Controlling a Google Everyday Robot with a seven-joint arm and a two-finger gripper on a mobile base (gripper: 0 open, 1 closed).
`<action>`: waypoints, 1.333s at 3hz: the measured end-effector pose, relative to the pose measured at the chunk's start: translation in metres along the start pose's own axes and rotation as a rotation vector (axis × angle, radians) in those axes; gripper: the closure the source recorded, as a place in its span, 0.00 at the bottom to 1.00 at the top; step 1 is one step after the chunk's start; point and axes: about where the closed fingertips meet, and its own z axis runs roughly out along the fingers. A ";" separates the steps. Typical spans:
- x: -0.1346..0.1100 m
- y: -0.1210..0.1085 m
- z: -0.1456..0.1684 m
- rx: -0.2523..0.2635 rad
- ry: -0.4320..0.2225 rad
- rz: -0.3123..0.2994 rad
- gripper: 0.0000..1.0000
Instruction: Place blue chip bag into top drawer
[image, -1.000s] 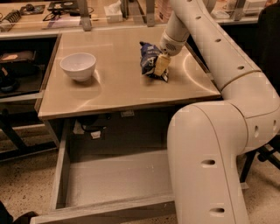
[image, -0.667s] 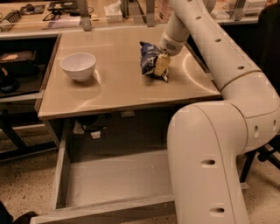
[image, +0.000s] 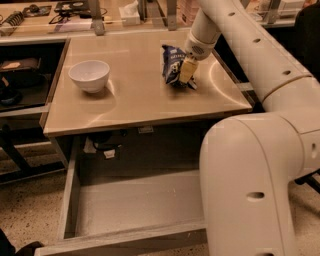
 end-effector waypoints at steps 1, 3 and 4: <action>0.012 0.016 -0.036 0.051 -0.004 0.016 1.00; 0.035 0.063 -0.046 0.039 0.032 0.025 1.00; 0.035 0.063 -0.046 0.039 0.032 0.025 1.00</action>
Offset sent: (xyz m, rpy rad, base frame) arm -0.1351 -0.0382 0.0388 -0.0299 -0.0627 -0.0897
